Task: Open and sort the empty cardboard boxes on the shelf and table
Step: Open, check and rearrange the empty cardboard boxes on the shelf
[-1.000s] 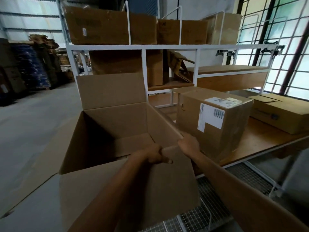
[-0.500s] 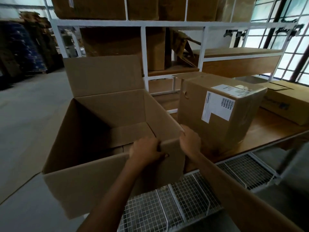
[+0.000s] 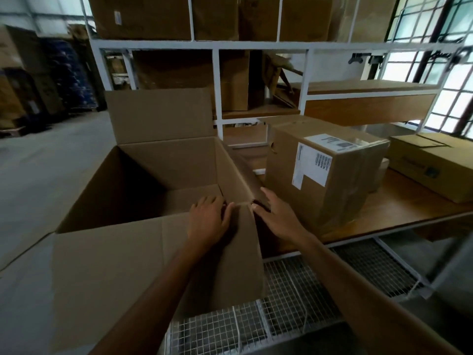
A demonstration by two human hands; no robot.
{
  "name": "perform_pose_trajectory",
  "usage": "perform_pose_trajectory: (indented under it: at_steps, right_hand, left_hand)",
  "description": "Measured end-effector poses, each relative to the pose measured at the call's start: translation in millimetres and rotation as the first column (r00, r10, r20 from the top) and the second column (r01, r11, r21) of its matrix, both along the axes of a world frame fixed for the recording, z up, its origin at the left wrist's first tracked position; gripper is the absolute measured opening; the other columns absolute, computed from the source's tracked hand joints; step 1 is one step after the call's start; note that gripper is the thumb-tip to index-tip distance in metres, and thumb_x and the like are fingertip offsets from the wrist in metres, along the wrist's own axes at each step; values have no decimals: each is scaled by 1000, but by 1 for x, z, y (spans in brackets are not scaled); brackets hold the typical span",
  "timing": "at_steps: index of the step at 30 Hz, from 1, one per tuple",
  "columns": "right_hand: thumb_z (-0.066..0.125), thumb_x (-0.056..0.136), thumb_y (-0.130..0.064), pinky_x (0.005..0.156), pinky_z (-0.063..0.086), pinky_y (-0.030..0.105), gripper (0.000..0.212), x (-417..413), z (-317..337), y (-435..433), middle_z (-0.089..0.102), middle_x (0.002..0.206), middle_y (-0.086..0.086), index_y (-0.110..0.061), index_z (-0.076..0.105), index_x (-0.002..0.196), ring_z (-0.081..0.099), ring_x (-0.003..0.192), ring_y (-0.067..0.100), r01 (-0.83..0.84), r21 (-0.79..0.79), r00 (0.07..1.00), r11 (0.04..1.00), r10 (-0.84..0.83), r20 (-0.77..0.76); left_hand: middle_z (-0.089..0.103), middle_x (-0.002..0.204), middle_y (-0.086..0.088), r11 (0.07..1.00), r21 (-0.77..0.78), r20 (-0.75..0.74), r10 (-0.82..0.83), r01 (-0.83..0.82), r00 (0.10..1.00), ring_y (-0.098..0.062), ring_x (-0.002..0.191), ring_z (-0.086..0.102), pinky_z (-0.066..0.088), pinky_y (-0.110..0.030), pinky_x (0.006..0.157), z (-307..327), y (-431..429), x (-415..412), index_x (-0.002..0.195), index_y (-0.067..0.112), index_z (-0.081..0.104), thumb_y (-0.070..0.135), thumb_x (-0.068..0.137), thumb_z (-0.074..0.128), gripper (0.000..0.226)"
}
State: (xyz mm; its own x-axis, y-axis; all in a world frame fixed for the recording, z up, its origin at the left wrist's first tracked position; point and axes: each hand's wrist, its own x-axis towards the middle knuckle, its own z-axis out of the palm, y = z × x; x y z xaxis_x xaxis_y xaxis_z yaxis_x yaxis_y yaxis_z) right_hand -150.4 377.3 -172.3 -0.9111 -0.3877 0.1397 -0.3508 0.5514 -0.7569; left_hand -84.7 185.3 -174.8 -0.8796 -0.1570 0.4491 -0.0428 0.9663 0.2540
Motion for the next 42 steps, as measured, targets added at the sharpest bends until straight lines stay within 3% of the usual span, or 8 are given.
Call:
perform_pose_trajectory:
  at_steps: [7, 12, 17, 21, 25, 32, 36, 42]
  right_hand:
    - [56, 95, -40, 108, 38, 35, 62, 25, 10, 62, 42, 150, -1, -27, 31, 150, 43, 134, 18, 12, -46, 984, 999, -20, -177]
    - [56, 95, -41, 108, 39, 35, 61, 54, -10, 115, 40, 151, -2, -29, 31, 149, 40, 135, 15, 77, -109, 975, 991, -98, -200]
    - [59, 94, -35, 101, 48, 43, 59, 87, -40, 177, 42, 148, 2, -26, 35, 147, 43, 133, 15, 148, -187, 969, 971, -180, -169]
    - [59, 93, -36, 102, 47, 38, 60, 105, -61, 217, 39, 150, -1, -33, 33, 147, 42, 132, 12, 281, -229, 951, 932, -303, -63]
    - [60, 93, -35, 101, 47, 40, 59, 94, -72, 244, 41, 149, 0, -36, 35, 146, 45, 130, 12, 336, -257, 939, 906, -344, 15]
    - [60, 94, -29, 91, 50, 27, 53, 12, -67, 275, 48, 143, 4, -28, 41, 144, 53, 122, 13, 403, -252, 907, 880, -421, -19]
    - [60, 94, -30, 94, 53, 36, 50, -41, -52, 291, 50, 139, 0, -29, 43, 141, 53, 119, 9, 384, -238, 910, 892, -409, -62]
    - [60, 93, -28, 91, 54, 32, 49, -116, -35, 306, 50, 139, -4, -25, 46, 140, 52, 119, 5, 334, -302, 918, 893, -380, -108]
  left_hand:
    - [65, 109, -1, 981, 80, -97, -166, 174, 981, -21, 101, 57, 37, -29, 79, 2, 77, 1, 111, 23, 62, 46, 99, 40, 34]
    - [55, 137, -7, 933, 176, -198, -278, 313, 940, -21, 127, 49, 43, -38, 104, -13, 145, 15, 130, 20, 54, 44, 99, 42, 42]
    - [52, 141, -5, 886, 321, -249, -262, 335, 932, -10, 130, 41, 24, -8, 103, -36, 204, 47, 137, 16, 50, 45, 98, 43, 49]
    - [52, 140, -6, 839, 419, -251, -260, 347, 932, -16, 129, 46, 43, -31, 103, -64, 233, 55, 139, 15, 48, 48, 97, 43, 54]
    - [50, 141, -4, 813, 491, -231, -225, 313, 947, -17, 128, 48, 48, -45, 100, -77, 250, 41, 140, 17, 47, 44, 97, 48, 52]
    - [52, 138, -3, 811, 478, -258, -239, 339, 936, -18, 124, 51, 49, -46, 97, -72, 287, -37, 140, 18, 46, 45, 94, 49, 53]
    - [53, 136, -3, 815, 471, -276, -228, 339, 934, -22, 122, 53, 49, -51, 94, -63, 305, -90, 139, 22, 45, 42, 94, 52, 49]
    - [55, 133, -9, 866, 386, -364, -174, 318, 915, -26, 124, 51, 45, -49, 98, -41, 316, -161, 133, 10, 52, 26, 93, 58, 43]
